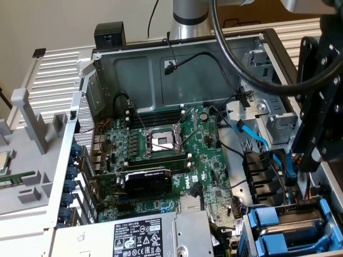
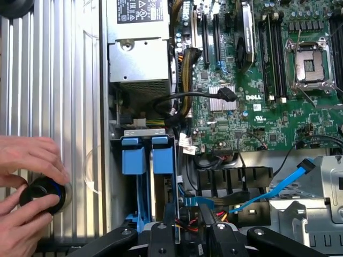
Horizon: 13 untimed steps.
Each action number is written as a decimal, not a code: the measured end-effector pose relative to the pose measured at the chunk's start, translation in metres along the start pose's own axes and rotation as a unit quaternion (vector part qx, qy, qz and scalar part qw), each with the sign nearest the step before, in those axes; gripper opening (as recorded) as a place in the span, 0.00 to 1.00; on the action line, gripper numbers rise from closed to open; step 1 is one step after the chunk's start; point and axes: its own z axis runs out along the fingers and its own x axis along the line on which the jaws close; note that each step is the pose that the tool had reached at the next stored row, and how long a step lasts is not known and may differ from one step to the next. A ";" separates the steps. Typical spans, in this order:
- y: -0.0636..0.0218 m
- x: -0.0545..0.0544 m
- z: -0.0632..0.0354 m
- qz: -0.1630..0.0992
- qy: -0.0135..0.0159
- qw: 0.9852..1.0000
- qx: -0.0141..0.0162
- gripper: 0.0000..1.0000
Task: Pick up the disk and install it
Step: 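Insert the first disk wire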
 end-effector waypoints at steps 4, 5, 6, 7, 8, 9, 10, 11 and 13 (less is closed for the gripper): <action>0.0000 0.000 0.0005 0.000 0.000 1.000 0.000 0.31; -0.0001 0.000 0.0007 0.000 0.000 1.000 0.000 0.31; -0.0001 0.000 0.0010 0.000 0.000 1.000 0.000 0.31; -0.0001 0.000 0.0012 0.000 0.000 1.000 0.000 0.31; -0.0001 0.000 0.0015 0.000 0.000 1.000 0.000 0.31; -0.0001 0.000 0.0017 0.000 0.000 1.000 0.000 0.33; -0.0001 0.000 0.0020 0.000 0.000 1.000 0.000 0.33; -0.0001 0.000 0.0021 0.000 0.000 1.000 0.000 0.38; -0.0002 0.000 0.0026 0.000 0.000 1.000 0.000 0.45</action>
